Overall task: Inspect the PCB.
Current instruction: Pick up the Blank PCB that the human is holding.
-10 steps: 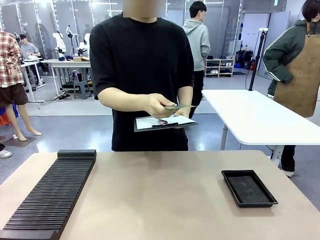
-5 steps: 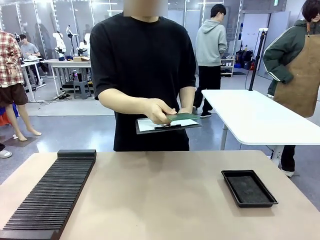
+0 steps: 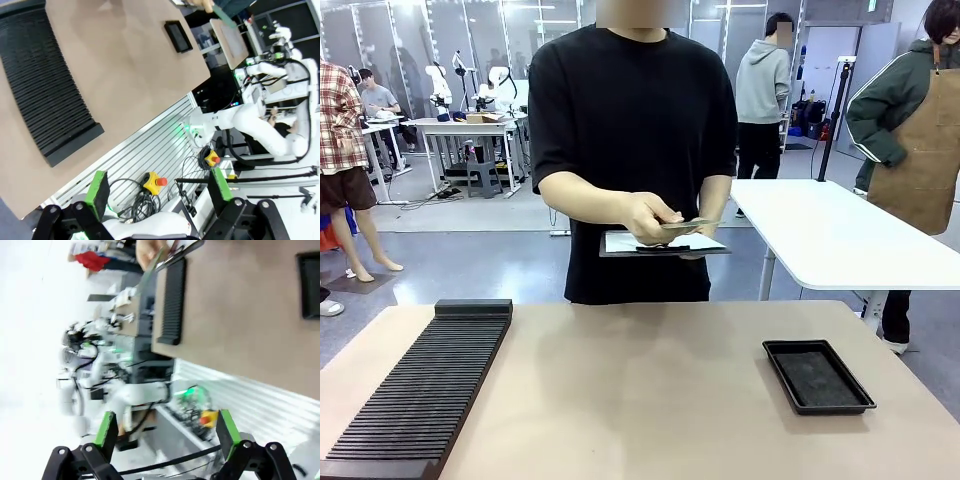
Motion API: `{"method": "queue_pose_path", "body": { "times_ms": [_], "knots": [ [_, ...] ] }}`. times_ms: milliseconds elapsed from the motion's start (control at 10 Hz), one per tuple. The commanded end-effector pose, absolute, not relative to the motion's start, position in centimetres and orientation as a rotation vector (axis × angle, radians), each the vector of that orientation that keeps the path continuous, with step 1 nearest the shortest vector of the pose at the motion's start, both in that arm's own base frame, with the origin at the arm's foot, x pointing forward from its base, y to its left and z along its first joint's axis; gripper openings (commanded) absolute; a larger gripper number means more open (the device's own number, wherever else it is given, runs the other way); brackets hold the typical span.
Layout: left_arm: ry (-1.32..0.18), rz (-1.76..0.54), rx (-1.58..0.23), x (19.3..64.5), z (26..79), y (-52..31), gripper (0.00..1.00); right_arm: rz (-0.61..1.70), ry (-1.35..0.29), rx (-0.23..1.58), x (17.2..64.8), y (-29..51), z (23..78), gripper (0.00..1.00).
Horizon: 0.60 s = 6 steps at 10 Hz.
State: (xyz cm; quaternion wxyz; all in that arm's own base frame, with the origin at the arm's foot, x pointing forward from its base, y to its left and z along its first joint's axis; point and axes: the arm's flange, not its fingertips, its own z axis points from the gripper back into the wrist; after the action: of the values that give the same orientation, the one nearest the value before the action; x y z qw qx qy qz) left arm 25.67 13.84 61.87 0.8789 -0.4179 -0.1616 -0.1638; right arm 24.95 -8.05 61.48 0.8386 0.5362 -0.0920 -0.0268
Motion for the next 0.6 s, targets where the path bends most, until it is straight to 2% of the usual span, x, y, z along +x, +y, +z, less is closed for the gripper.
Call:
{"method": "queue_pose_path", "body": {
  "times_ms": [0,200,500],
  "knots": [
    [-0.333,-0.331,-0.854,25.6,62.3,13.8,1.0,-0.232,-0.05,1.226,28.2,-5.2,61.3,1.0],
    [-0.333,-0.331,-0.854,25.6,62.3,13.8,1.0,-0.29,0.093,1.377,31.7,-1.3,59.4,1.0],
    [-0.333,-0.331,-0.854,25.6,62.3,13.8,1.0,-0.353,0.242,1.464,36.3,3.1,55.6,1.0]
  ]
}}
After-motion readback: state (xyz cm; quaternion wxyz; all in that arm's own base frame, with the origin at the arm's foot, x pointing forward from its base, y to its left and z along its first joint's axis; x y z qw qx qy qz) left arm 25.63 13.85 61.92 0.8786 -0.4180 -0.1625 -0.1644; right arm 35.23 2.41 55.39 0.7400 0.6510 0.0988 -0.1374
